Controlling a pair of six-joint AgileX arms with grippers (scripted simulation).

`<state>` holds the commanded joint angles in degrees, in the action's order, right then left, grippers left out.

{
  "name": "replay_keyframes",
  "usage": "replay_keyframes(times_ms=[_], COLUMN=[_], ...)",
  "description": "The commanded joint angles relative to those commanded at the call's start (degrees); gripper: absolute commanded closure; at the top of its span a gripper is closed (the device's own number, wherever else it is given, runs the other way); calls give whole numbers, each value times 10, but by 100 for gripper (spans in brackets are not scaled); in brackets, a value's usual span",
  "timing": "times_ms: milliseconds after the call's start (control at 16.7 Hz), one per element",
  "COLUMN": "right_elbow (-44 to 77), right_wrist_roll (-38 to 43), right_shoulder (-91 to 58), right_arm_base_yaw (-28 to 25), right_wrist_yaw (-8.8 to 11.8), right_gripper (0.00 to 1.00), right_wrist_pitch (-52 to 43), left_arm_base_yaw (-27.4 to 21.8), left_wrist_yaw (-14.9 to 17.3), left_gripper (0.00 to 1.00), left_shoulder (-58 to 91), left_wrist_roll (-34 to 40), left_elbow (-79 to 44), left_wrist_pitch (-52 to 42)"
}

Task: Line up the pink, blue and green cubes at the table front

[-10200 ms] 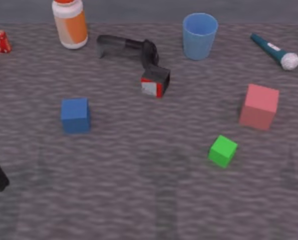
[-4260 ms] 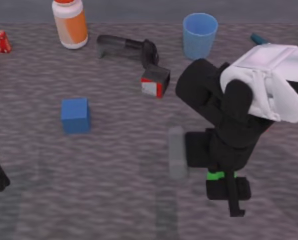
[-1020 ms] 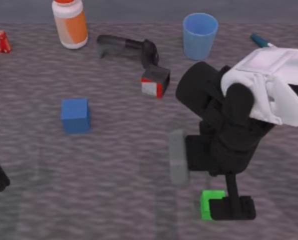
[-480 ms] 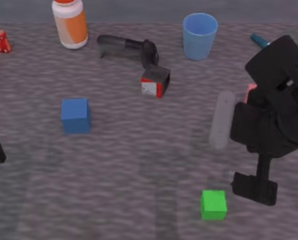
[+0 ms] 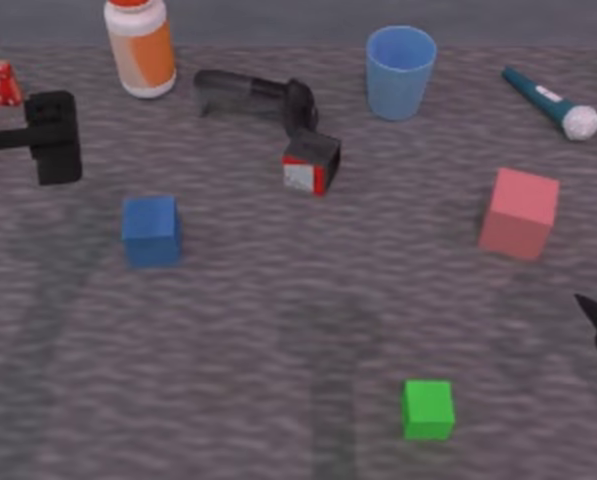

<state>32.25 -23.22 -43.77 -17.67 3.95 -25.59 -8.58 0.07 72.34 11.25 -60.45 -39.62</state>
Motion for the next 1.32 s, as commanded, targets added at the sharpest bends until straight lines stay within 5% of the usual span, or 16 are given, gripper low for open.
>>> replay_keyframes(times_ms=[660,1320], right_elbow=[-295,-322], right_wrist_roll=[206,232], right_shoulder=[392,438], right_arm_base_yaw=[157,171], right_wrist_yaw=[-32,-40], right_gripper=[0,0], right_wrist_pitch=[229,256], left_arm_base_yaw=[-61,-66], left_wrist_yaw=[1,1], left_gripper=[0,0], left_shoulder=[511,567], left_wrist_roll=[81,88], left_elbow=[-432,-476], left_wrist_pitch=[-278,-295])
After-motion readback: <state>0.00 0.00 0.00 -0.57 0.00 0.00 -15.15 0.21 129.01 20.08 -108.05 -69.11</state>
